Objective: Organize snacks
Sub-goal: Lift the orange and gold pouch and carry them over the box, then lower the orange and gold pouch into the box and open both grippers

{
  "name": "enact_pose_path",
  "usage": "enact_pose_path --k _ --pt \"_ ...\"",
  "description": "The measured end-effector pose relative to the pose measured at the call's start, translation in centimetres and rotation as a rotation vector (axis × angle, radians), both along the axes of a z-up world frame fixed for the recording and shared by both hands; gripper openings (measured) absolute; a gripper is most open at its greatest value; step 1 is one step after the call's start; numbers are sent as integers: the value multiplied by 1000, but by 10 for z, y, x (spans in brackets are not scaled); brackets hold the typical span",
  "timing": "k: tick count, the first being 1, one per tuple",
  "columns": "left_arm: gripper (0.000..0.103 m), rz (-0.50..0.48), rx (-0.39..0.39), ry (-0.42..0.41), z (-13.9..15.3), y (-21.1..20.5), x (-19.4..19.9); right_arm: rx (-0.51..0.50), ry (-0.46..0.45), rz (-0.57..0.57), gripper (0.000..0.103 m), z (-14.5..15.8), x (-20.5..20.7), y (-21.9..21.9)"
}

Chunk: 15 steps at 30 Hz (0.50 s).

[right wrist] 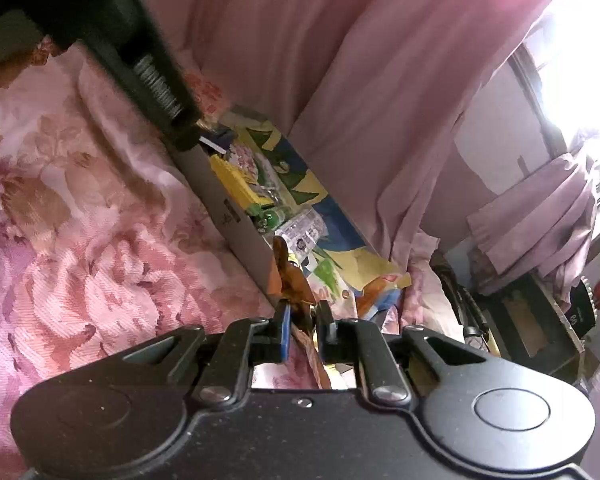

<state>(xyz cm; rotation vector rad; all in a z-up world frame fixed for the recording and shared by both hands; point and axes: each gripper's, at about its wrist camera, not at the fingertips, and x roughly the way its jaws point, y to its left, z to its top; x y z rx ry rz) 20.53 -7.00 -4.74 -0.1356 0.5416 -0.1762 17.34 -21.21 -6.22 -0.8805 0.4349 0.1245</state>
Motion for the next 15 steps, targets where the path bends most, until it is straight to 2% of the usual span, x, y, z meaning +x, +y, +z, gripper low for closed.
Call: enact_pose_path --k 5,9,15 --pt "35 11 -21 -4 0 2 11 -30 -54 1 13 3 0 1" --pt "35 22 -52 -37 6 3 30 10 -130 -28 13 19 0 -1" --pt "35 -5 -61 -67 6 2 60 90 -177 -72 13 28 20 -9"
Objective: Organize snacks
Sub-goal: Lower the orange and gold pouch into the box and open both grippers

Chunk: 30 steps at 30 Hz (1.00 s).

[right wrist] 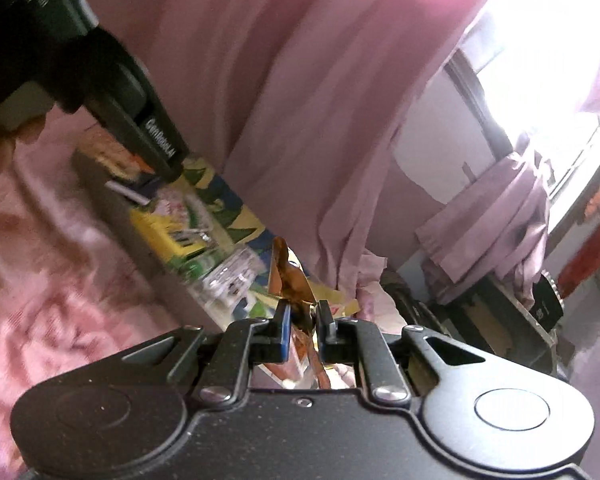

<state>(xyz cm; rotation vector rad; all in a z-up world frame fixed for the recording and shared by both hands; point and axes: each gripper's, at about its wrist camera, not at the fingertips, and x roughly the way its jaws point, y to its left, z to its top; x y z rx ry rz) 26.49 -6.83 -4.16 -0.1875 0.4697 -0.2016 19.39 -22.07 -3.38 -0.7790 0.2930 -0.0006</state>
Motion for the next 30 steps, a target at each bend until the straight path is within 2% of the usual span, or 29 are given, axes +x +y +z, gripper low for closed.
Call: enact_pose_path --k 3,7,12,19,30 --pt "35 -16 -24 38 -6 0 18 2 -14 -11 13 -3 16 -1" --pt "35 -31 -41 56 -16 -3 35 40 12 -24 13 -10 37 -1" --pt "35 -28 -58 97 -32 -4 48 29 45 -11 13 -24 53 6" --pt "36 -28 -90 107 -35 -4 52 11 75 7 14 -37 58 16" --pt "36 -49 -107 120 -35 -6 52 37 112 15 19 -35 58 19"
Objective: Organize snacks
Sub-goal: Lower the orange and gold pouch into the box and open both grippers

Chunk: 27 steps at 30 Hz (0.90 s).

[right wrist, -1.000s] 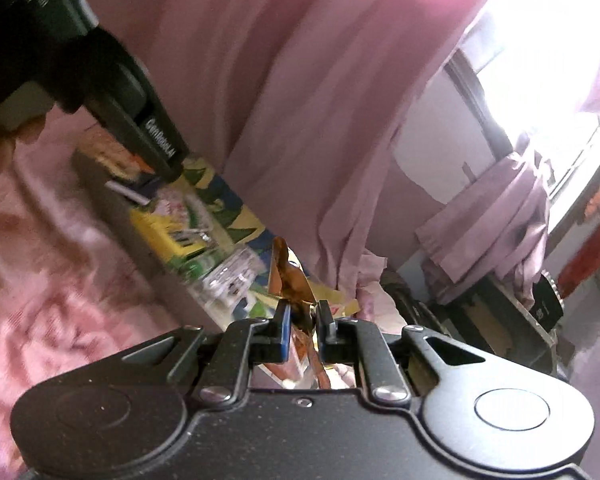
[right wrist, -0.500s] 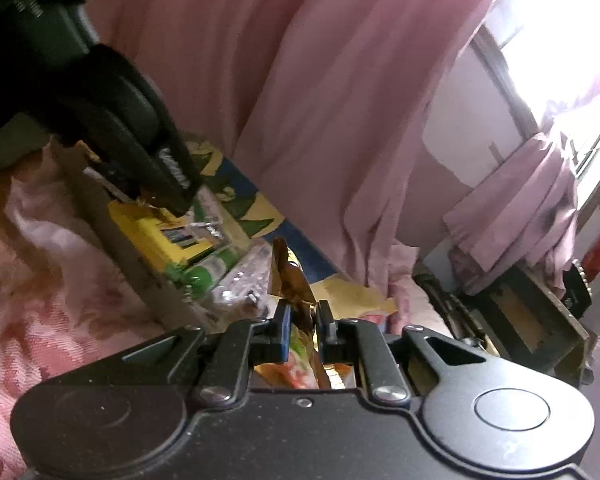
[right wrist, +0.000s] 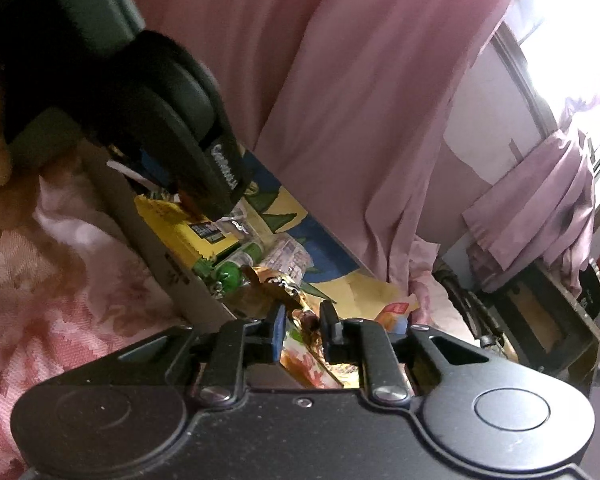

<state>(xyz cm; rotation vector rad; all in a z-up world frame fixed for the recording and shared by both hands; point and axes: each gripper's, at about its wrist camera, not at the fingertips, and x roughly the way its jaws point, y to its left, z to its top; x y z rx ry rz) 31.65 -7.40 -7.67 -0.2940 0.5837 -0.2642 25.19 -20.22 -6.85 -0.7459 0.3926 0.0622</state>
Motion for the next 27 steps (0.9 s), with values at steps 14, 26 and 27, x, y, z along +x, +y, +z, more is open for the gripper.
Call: enact_pose_path --k 14,26,27 --pt "38 6 -3 -7 4 0 -2 122 27 -51 27 15 12 -13" --pt "49 17 -3 -16 13 2 -5 196 31 -86 38 25 13 -21" --pt "51 18 -4 -18 14 2 -6 203 30 -89 39 26 13 -22"
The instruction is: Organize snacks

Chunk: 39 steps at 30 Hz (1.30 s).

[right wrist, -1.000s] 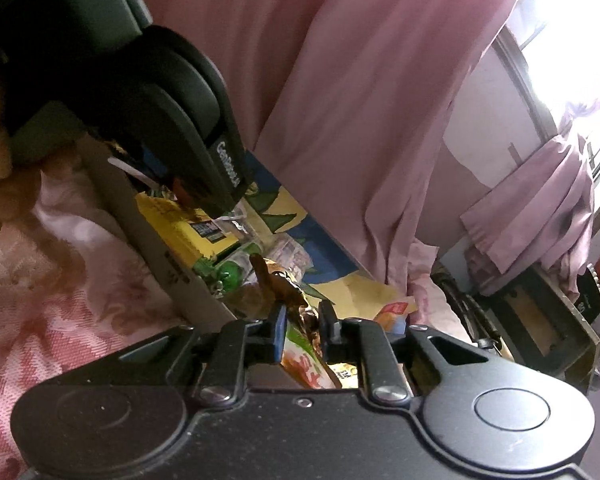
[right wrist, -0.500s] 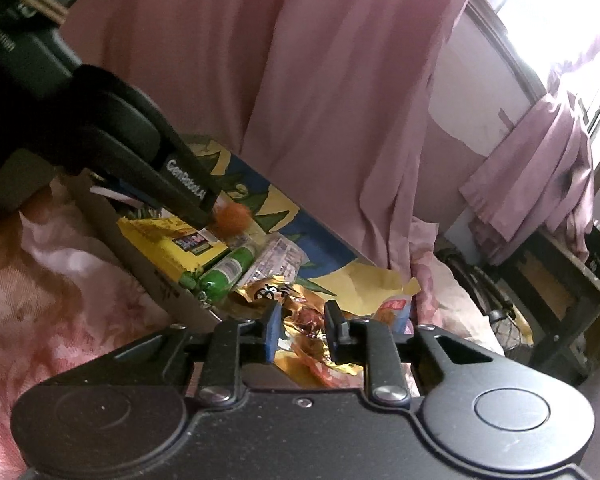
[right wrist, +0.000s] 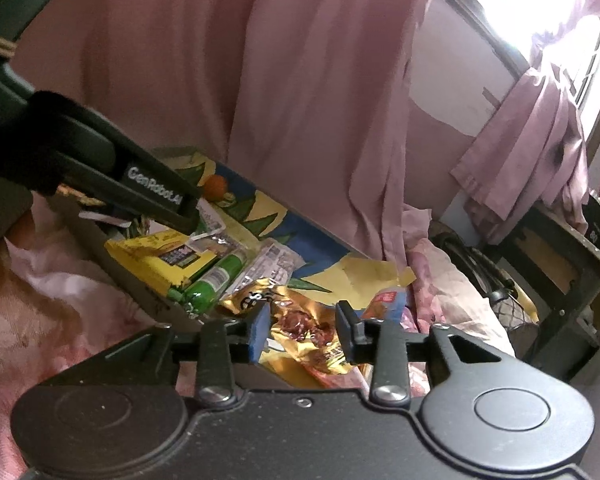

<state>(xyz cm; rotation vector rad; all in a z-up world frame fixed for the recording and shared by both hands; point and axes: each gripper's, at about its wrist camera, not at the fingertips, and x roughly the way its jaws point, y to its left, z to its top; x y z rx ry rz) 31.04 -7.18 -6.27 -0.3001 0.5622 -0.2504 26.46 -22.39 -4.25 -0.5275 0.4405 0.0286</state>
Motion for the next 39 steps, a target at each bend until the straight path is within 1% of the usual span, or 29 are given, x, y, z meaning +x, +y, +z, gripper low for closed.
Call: enact_pose_path --k 10,14,19,24,33,36,39 --pt "63 13 9 -24 14 2 -12 100 0 -44 50 15 -5 -13" --pt "72 26 19 -37 20 2 -19 161 -4 -67 56 23 -8 -21" --pt "83 48 30 -66 32 5 -30 256 -18 -101 68 37 -16 -34" --pt "94 76 51 -98 46 8 -45 335 -39 -121 77 53 -29 -44" --pt "102 127 121 -129 61 16 -76 414 -88 -122 87 78 -59 -52" --pt "102 140 132 -131 65 20 -88 443 -99 -114 92 86 -71 -54" --pt "102 152 147 -132 69 23 -99 468 -107 -112 94 91 -82 -55"
